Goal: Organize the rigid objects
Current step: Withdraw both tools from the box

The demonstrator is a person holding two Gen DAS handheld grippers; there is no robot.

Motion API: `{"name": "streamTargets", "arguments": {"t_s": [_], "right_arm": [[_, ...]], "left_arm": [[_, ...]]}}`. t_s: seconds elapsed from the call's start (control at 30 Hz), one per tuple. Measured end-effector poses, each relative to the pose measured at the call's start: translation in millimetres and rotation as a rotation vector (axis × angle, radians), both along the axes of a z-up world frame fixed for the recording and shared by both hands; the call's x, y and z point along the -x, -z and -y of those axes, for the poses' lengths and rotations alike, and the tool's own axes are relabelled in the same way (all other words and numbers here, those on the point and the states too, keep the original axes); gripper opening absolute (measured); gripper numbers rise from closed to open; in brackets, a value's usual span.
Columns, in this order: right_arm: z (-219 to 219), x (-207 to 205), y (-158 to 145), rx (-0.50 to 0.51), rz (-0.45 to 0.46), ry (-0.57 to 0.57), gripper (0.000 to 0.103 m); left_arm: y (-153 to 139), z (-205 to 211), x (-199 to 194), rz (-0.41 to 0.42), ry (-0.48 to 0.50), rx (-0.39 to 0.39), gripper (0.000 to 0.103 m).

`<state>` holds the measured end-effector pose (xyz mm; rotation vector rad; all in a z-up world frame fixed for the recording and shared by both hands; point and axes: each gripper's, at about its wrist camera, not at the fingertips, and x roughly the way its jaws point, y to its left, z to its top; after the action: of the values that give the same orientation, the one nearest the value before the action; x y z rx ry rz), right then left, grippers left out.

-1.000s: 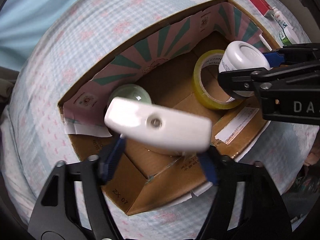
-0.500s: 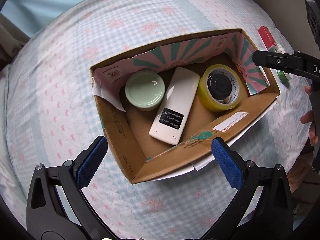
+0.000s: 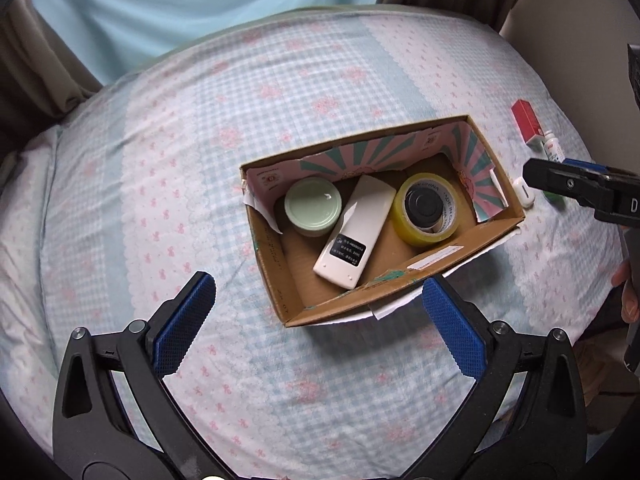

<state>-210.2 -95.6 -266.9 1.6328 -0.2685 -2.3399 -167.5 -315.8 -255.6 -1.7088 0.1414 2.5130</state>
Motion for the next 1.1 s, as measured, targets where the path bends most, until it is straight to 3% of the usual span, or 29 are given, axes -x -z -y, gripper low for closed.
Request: {"name": "streamTargets", "arguments": {"t_s": [0.23,0.47,0.57,0.77,1.1], "right_arm": [[-22,-35,-49,-0.067,-0.070,-0.048,0.103],[-73,-64,-78,-0.066,-0.115,0.017,0.103],[-97,-78,-86,-0.110,-0.148,0.038,0.103],[-159,-100,-86,-0.143,-0.177,0.112,0.103],[-272,-103,-67,-0.099,-0.154,0.165,0.103]], "left_arm": [[-44,-9,-32,-0.079,-0.062,-0.044,0.103],[-71,-41,-60,-0.159,-0.104,-0.097,0.103],[-74,-62,-62,-0.164,-0.101,-0.109,0.103],[-74,-116,-65,-0.146,-0.075,-0.169,0.103],[-58,-211,-58,-0.096,-0.096,-0.182,0.103]]}}
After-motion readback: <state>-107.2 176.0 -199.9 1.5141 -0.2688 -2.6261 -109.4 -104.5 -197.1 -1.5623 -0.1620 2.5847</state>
